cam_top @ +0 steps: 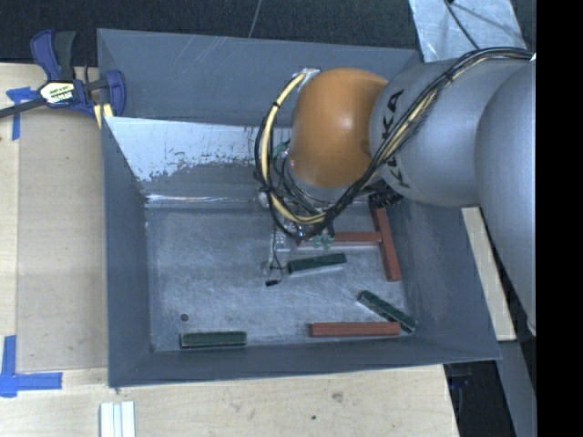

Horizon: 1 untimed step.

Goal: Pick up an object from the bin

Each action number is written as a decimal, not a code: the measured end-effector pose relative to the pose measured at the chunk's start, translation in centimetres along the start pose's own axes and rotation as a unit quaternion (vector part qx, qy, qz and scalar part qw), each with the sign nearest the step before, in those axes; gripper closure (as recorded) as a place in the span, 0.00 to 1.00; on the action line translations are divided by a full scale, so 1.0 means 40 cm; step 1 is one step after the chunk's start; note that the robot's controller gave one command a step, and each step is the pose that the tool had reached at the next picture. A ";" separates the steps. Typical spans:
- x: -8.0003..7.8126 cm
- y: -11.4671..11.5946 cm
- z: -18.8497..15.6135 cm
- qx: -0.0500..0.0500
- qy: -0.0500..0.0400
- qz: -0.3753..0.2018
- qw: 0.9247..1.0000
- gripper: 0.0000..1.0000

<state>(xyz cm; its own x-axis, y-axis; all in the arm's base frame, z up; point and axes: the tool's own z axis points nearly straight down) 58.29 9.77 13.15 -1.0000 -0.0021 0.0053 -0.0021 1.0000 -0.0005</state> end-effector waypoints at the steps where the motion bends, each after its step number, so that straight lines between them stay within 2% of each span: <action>1: -0.005 0.000 -0.012 -0.001 -0.004 0.001 1.000 0.00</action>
Offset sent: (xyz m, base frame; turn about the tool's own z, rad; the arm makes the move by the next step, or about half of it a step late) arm 0.0179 -0.0782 -0.0590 0.2164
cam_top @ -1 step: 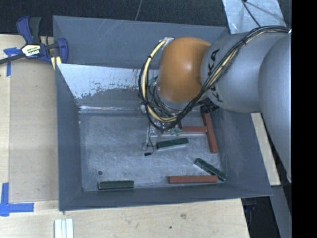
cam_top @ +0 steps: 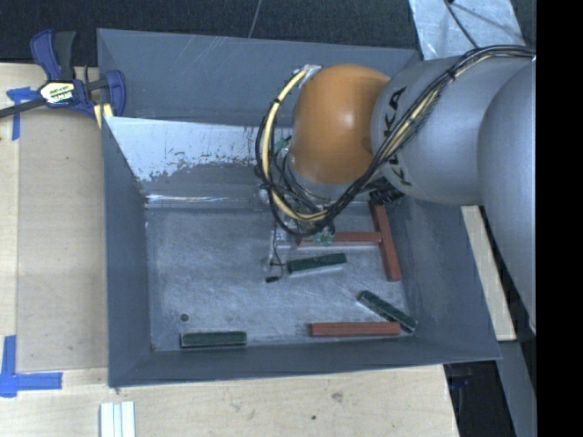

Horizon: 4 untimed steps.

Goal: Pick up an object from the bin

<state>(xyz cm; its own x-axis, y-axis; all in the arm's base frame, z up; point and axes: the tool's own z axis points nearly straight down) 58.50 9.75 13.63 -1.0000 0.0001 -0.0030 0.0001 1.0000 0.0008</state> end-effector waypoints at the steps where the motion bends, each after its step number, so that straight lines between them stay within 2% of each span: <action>1: 0.001 -0.148 0.117 0.002 0.001 0.081 0.997 0.00; 2: 0.034 -0.181 0.138 0.000 0.000 0.049 0.999 1.00; 3: 0.034 -0.181 0.138 0.000 0.000 0.049 0.999 1.00; 4: -0.016 -0.079 -0.165 0.000 0.001 0.028 1.000 1.00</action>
Offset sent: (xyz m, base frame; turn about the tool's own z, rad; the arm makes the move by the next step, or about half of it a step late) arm -0.0140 -0.0718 -0.0553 0.0967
